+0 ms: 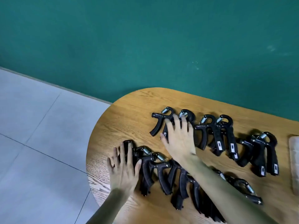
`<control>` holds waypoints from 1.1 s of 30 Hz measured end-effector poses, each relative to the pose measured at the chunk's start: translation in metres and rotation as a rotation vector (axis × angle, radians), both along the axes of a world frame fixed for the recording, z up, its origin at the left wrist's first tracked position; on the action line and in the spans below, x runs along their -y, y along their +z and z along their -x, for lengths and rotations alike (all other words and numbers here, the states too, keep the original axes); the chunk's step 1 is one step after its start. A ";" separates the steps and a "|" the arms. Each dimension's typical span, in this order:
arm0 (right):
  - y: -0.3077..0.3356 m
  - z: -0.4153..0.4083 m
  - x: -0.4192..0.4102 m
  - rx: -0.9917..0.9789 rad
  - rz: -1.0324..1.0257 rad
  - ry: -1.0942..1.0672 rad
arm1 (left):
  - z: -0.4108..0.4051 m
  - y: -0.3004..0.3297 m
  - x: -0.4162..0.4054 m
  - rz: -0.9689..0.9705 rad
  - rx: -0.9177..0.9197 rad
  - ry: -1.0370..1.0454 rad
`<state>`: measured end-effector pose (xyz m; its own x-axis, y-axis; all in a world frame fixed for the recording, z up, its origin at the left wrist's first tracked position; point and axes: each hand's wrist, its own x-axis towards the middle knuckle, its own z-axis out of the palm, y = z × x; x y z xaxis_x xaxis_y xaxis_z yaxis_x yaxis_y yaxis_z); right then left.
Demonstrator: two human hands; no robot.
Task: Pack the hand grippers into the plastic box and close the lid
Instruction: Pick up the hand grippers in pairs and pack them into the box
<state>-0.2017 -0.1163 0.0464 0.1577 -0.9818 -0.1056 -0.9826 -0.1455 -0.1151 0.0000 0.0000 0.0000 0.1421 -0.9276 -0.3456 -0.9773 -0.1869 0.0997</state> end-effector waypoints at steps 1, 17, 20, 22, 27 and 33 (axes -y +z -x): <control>-0.004 -0.011 0.003 -0.010 -0.037 0.018 | 0.000 -0.003 0.000 -0.020 -0.034 0.032; -0.058 -0.071 0.043 -0.002 -0.121 -0.242 | -0.012 -0.012 0.001 0.067 -0.079 0.012; -0.056 -0.075 0.044 0.011 -0.147 -0.253 | -0.012 -0.007 0.004 0.021 -0.094 0.009; -0.057 -0.075 0.043 0.007 -0.153 -0.235 | -0.012 -0.003 0.005 -0.024 -0.097 0.018; -0.061 -0.071 0.038 0.045 -0.108 -0.188 | -0.009 0.006 0.009 -0.063 -0.096 0.019; -0.051 -0.061 0.033 0.099 -0.041 -0.144 | -0.011 -0.001 0.010 0.004 -0.105 0.047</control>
<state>-0.1403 -0.1491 -0.0048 0.0274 -0.9902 -0.1366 -0.9765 0.0027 -0.2155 0.0113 -0.0103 -0.0011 0.1488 -0.9222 -0.3571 -0.9515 -0.2318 0.2023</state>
